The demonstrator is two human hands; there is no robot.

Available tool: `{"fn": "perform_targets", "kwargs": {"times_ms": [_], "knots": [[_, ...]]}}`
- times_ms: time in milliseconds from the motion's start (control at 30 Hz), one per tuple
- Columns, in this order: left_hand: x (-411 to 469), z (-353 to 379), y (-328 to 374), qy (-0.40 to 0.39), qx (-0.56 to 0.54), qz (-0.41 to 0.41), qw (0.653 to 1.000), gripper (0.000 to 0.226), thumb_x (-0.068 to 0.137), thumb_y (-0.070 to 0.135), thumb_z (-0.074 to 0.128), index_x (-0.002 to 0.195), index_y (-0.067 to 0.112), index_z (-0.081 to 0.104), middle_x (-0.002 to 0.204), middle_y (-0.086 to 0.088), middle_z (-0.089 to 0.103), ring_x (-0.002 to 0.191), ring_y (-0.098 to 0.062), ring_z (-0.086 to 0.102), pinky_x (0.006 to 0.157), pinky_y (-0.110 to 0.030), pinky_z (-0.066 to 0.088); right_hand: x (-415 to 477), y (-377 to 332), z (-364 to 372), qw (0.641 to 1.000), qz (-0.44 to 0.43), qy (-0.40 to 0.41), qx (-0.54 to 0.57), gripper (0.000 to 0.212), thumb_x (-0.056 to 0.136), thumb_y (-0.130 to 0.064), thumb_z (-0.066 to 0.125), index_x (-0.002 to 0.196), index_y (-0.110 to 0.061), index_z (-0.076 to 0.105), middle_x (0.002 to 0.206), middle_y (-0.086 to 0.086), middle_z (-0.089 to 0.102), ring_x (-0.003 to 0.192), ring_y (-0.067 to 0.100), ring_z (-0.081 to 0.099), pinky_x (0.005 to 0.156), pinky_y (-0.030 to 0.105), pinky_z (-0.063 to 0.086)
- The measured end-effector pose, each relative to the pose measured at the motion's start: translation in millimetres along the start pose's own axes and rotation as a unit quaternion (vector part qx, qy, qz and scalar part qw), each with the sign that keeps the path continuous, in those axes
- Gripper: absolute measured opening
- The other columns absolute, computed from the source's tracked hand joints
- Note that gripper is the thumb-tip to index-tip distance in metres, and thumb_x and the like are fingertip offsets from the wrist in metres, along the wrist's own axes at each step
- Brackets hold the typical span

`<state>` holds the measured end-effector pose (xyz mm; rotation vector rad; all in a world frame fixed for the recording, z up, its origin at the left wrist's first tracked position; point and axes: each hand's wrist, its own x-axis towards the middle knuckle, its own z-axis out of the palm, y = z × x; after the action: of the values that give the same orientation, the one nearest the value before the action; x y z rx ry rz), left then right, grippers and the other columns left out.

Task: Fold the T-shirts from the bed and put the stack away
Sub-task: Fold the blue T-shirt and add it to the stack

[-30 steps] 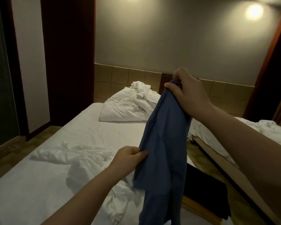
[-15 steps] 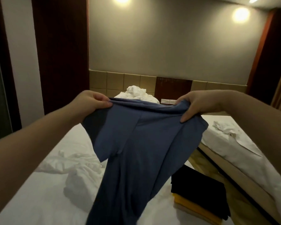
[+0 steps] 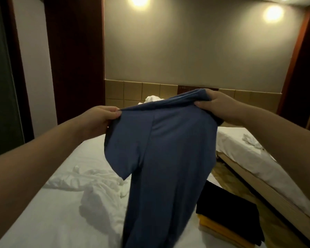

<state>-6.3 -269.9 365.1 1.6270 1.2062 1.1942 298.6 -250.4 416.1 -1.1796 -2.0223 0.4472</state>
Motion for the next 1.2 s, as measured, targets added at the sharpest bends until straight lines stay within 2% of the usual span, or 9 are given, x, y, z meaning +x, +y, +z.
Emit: {"fn": "perform_targets", "kwargs": {"times_ms": [100, 233, 333, 433, 567, 700, 867, 1067, 1200], "knots": [[0, 0, -13, -0.002, 0.003, -0.010, 1.000, 0.022, 0.097, 0.020, 0.042, 0.087, 0.009, 0.058, 0.083, -0.007, 0.055, 0.081, -0.020, 0.053, 0.076, -0.033, 0.042, -3, -2, -2, 1.000, -0.012, -0.005, -0.003, 0.026, 0.094, -0.016, 0.053, 0.118, -0.024, 0.052, 0.103, -0.010, 0.058, 0.093, 0.003, 0.055, 0.075, 0.015, 0.044], [-1, 12, -23, 0.009, -0.007, -0.001, 1.000, 0.025, 0.097, 0.021, 0.042, 0.081, 0.009, 0.057, 0.078, -0.005, 0.054, 0.077, -0.018, 0.053, 0.073, -0.030, 0.042, -5, -2, -8, 0.997, 0.016, -0.055, 0.043, 0.021, 0.086, -0.024, 0.063, 0.107, -0.030, 0.060, 0.105, -0.005, 0.064, 0.095, 0.010, 0.061, 0.083, 0.025, 0.051], [0, 18, -28, 0.042, 0.006, 0.014, 0.999, 0.025, 0.097, 0.023, 0.043, 0.079, 0.012, 0.056, 0.078, -0.004, 0.054, 0.078, -0.016, 0.052, 0.071, -0.028, 0.042, -5, 1, -21, 0.972, 0.113, -0.205, 0.037, 0.059, 0.064, -0.037, 0.082, 0.118, -0.029, 0.059, 0.115, 0.000, 0.064, 0.104, 0.022, 0.064, 0.089, 0.042, 0.053], [4, 17, -30, 0.102, 0.049, 0.039, 0.993, 0.023, 0.097, 0.023, 0.045, 0.080, 0.013, 0.057, 0.078, -0.005, 0.053, 0.076, -0.015, 0.049, 0.067, -0.027, 0.038, -6, 2, -27, 0.936, 0.167, -0.310, -0.015, 0.076, 0.052, -0.029, 0.088, 0.121, -0.025, 0.058, 0.117, 0.002, 0.065, 0.102, 0.023, 0.066, 0.082, 0.039, 0.056], [17, 14, -29, 0.207, 0.189, 0.096, 0.955, 0.017, 0.096, 0.023, 0.047, 0.089, 0.013, 0.060, 0.082, -0.003, 0.053, 0.079, -0.015, 0.046, 0.069, -0.030, 0.035, -2, 0, -21, 0.968, 0.110, -0.222, -0.031, 0.047, 0.066, -0.019, 0.075, 0.112, -0.018, 0.062, 0.110, 0.003, 0.067, 0.095, 0.019, 0.067, 0.075, 0.030, 0.056], [23, 6, -34, 0.207, 0.336, 0.109, 0.912, 0.018, 0.094, 0.022, 0.051, 0.098, 0.011, 0.066, 0.091, -0.001, 0.056, 0.090, -0.019, 0.049, 0.076, -0.032, 0.037, 1, 9, -11, 0.989, 0.062, -0.131, -0.034, 0.032, 0.081, -0.012, 0.067, 0.112, -0.016, 0.058, 0.109, 0.005, 0.061, 0.102, 0.021, 0.058, 0.081, 0.029, 0.048], [22, -3, -33, 0.235, 0.260, 0.101, 0.931, 0.016, 0.095, 0.023, 0.050, 0.094, 0.013, 0.063, 0.086, -0.002, 0.056, 0.080, -0.018, 0.052, 0.067, -0.028, 0.039, 1, 16, 10, 0.996, 0.034, -0.081, -0.034, 0.029, 0.088, -0.007, 0.058, 0.112, -0.020, 0.048, 0.096, -0.001, 0.055, 0.087, 0.013, 0.055, 0.070, 0.020, 0.046], [25, -12, -39, 0.189, 0.107, 0.043, 0.975, 0.018, 0.095, 0.017, 0.049, 0.079, 0.019, 0.056, 0.082, -0.006, 0.060, 0.071, -0.017, 0.062, 0.052, -0.019, 0.054, 7, 5, 32, 0.984, -0.067, -0.001, -0.163, 0.032, 0.093, -0.010, 0.051, 0.123, -0.011, 0.042, 0.106, 0.011, 0.056, 0.094, 0.024, 0.055, 0.075, 0.032, 0.046], [18, -30, -48, 0.184, 0.035, 0.014, 0.982, 0.015, 0.095, 0.016, 0.048, 0.085, 0.017, 0.058, 0.082, -0.006, 0.065, 0.066, -0.014, 0.067, 0.054, -0.016, 0.055, 2, -1, 38, 0.983, -0.127, 0.040, -0.124, 0.037, 0.089, -0.001, 0.051, 0.123, -0.006, 0.037, 0.081, 0.010, 0.059, 0.077, 0.023, 0.056, 0.070, 0.025, 0.048]]}}
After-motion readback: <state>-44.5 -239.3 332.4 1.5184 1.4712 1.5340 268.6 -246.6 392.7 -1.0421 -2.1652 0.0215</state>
